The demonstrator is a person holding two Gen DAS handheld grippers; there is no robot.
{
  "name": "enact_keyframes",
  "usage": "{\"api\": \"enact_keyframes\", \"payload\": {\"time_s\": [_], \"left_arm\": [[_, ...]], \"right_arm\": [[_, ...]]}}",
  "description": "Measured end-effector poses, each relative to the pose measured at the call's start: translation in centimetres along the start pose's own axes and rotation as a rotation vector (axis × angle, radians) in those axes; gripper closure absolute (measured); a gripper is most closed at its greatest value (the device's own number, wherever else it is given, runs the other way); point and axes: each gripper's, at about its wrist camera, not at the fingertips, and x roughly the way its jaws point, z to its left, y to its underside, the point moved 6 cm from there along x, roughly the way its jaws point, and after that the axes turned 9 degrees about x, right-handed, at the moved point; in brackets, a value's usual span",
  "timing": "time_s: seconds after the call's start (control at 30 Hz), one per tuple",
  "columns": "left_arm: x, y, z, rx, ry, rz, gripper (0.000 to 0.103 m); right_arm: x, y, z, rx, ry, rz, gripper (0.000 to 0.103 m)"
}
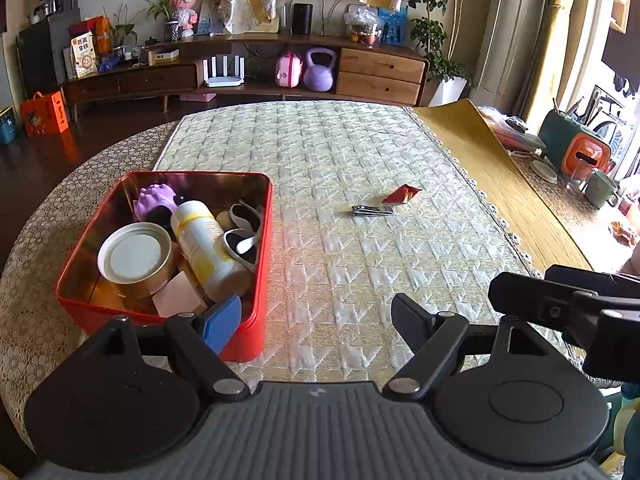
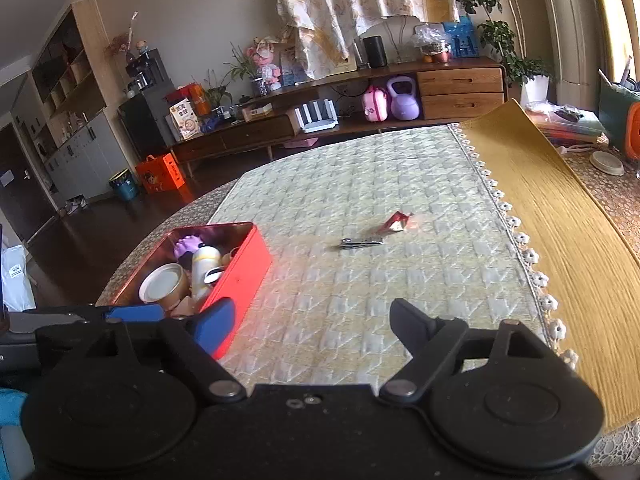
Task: Organize rigid objects
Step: 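Withdraw both tools from the tin toward the nail clipper and red packet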
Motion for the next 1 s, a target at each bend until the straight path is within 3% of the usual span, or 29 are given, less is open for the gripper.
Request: {"api": "enact_keyframes", "payload": {"time_s": [0.13, 0.33, 0.73, 1.0], "left_arm": [[1.0, -0.5, -1.1, 0.007, 0.009, 0.008, 0.021], [3.1, -1.6, -2.3, 0.015, 0.001, 0.022, 0.020], [8.5, -4.4, -4.4, 0.044, 0.010, 0.011, 0.020], [12.1, -5.9, -5.6, 0.129, 0.061, 0.004, 0.020]], "right_arm": [[0.1, -1.2, -2.1, 0.013, 0.031, -0.033, 0.000], [1.5, -3.1, -4.4, -0.033, 0.083, -0.037, 0.000], [5.8, -7.3, -8.3, -0.035, 0.077, 0.020, 0.000], [8.8, -8.5, -8.9, -0.157, 0.061, 0.091, 0.000]]}}
